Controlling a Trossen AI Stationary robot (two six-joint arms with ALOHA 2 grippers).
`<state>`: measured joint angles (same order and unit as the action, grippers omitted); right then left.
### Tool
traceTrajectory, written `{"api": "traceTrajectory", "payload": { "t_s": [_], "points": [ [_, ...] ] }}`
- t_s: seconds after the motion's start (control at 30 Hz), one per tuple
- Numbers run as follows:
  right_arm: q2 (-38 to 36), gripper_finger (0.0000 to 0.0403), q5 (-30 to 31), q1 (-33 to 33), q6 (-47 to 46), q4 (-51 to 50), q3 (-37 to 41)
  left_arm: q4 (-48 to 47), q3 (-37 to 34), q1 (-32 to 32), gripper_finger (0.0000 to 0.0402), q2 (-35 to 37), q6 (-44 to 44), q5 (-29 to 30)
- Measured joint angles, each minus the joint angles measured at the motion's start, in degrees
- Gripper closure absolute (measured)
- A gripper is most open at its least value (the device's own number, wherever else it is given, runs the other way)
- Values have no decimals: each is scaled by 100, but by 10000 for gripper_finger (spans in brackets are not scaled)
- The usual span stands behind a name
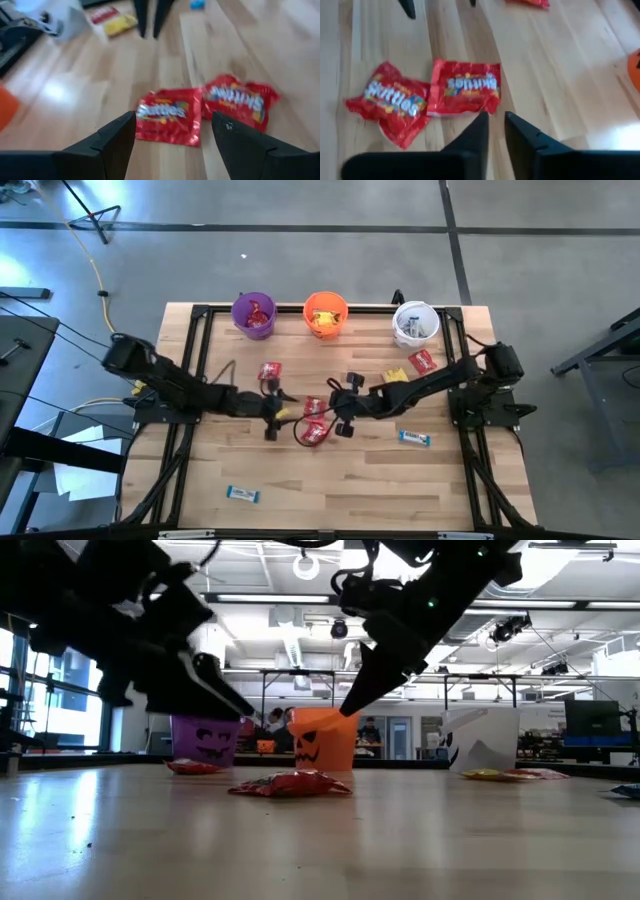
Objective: Sort candy
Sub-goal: Put the red candy into the violet bucket
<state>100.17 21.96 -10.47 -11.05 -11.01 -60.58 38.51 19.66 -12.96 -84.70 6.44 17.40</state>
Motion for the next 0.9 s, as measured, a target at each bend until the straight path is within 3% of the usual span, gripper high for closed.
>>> {"api": "traceTrajectory", "payload": {
  "t_s": [0.27,0.57,0.7,0.9],
  "points": [
    [-25,263,76,-1,-46,-1,-2,-1089,1177,189,154,-1475,220,-72],
    [-25,258,79,-1,102,-39,-2,-1921,1865,389,170,-1845,370,-354],
    [-25,262,92,-1,103,-37,-2,-2050,1871,471,227,-1848,311,-600],
    [-25,263,92,-1,103,-37,-2,-2194,1869,409,358,-1859,569,-597]
  ]
}}
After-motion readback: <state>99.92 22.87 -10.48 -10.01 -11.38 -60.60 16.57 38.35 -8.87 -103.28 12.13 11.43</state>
